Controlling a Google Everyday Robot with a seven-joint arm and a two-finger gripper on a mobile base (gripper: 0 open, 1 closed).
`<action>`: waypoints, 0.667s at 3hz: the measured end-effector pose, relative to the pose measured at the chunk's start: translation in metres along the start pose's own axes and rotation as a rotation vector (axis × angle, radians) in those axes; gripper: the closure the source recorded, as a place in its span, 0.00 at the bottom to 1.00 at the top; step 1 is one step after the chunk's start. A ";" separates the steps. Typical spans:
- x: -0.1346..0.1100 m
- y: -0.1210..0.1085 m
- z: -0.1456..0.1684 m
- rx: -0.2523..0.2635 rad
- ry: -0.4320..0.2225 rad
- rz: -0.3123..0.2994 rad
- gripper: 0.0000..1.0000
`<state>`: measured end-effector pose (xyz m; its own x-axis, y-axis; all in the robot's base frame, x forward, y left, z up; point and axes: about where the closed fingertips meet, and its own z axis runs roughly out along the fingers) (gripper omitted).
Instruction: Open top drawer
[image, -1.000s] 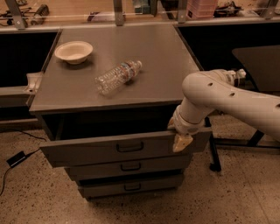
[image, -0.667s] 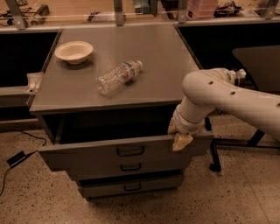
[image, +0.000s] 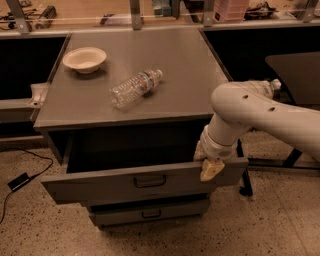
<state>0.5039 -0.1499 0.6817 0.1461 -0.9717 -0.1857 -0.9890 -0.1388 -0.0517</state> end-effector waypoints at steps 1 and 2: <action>-0.004 0.052 -0.007 -0.082 -0.021 0.007 0.45; -0.004 0.058 -0.007 -0.092 -0.023 0.009 0.30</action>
Offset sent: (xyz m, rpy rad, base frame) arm -0.0566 -0.0049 0.0049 0.0090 0.0905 0.0097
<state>0.4455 -0.1550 0.6866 0.1372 -0.9685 -0.2079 -0.9881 -0.1486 0.0402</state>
